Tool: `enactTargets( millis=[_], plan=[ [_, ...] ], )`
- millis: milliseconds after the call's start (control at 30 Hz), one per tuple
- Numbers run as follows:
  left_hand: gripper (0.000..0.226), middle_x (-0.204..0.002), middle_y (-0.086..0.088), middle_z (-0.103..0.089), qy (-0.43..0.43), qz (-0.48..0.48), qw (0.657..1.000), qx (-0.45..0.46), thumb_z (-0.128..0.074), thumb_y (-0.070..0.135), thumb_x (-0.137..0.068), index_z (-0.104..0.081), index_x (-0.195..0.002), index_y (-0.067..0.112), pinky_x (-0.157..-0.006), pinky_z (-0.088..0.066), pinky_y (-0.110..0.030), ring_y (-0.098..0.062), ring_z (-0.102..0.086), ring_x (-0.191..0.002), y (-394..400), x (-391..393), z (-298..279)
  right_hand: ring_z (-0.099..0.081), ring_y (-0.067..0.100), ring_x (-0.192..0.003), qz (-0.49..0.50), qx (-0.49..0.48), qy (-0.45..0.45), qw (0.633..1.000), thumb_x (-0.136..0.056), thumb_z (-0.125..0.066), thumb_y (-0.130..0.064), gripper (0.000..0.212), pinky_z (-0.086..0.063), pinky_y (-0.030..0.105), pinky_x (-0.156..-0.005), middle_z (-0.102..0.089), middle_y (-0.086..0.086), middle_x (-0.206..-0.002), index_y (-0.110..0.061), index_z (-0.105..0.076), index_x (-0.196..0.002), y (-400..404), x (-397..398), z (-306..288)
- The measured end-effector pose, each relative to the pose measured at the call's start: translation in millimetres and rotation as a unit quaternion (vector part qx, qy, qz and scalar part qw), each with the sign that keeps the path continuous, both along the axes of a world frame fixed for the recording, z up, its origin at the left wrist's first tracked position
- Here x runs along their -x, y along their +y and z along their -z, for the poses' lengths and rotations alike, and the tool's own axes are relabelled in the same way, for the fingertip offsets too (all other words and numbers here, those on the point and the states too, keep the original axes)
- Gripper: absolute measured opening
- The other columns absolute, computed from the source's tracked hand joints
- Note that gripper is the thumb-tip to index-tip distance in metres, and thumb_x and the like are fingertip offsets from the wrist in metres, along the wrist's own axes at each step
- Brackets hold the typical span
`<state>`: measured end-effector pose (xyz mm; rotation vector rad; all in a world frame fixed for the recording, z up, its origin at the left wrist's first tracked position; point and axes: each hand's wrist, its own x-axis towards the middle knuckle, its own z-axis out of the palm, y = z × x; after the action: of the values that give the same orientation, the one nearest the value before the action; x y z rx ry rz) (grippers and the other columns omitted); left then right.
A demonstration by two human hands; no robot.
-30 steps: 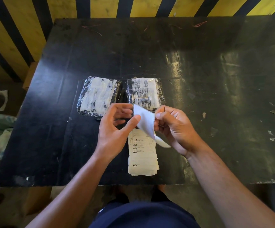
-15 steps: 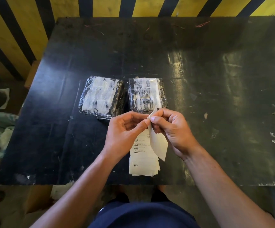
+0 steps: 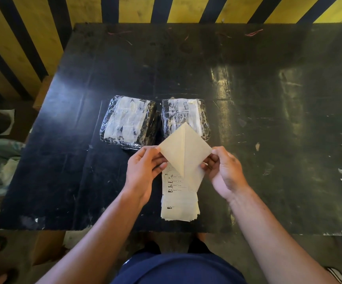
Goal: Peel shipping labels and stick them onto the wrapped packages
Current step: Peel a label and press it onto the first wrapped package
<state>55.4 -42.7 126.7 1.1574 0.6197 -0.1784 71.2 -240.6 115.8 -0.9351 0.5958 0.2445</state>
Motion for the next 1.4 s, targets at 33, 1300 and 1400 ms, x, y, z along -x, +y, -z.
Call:
enactTargets(
  millis=[33, 1300, 1400],
  plan=[
    [0.012, -0.095, -0.008, -0.080, 0.005, -0.011, 1.000, 0.005, -0.060, 0.012, -0.105, -0.070, -0.100, 0.009, -0.077, -0.059, -0.030, -0.017, -0.075, -0.086, 2.3, -0.7, 2.2, -0.053, 0.015, -0.065, 0.012, -0.008, 0.014, 1.000, -0.099, -0.050, -0.001, 0.026, -0.043, 0.030, -0.064, -0.061, -0.002, -0.062, -0.014, -0.055, -0.077, -4.2, -0.2, 4.6],
    [0.016, -0.111, -0.011, -0.080, 0.048, -0.048, 0.998, -0.005, -0.053, 0.016, -0.107, -0.065, -0.112, 0.006, -0.072, -0.063, -0.030, -0.023, -0.079, -0.102, -11.5, 3.6, 8.9, -0.060, 0.012, -0.082, -0.121, 0.644, -0.209, 0.726, -0.095, -0.066, -0.026, 0.007, -0.049, 0.030, -0.073, -0.067, -0.005, -0.090, -0.019, -0.068, -0.094, -44.3, 49.7, 76.0],
    [0.017, -0.113, -0.014, -0.080, 0.057, -0.072, 0.996, 0.011, -0.054, 0.016, -0.106, -0.065, -0.113, 0.005, -0.071, -0.062, -0.028, -0.023, -0.079, -0.101, -19.0, 0.7, 8.2, -0.056, 0.014, -0.085, -0.124, 0.643, -0.343, 0.674, -0.090, -0.068, -0.038, 0.021, -0.042, 0.033, -0.077, -0.062, -0.007, -0.087, -0.018, -0.069, -0.093, -3.5, 47.5, 27.1]
  ],
)
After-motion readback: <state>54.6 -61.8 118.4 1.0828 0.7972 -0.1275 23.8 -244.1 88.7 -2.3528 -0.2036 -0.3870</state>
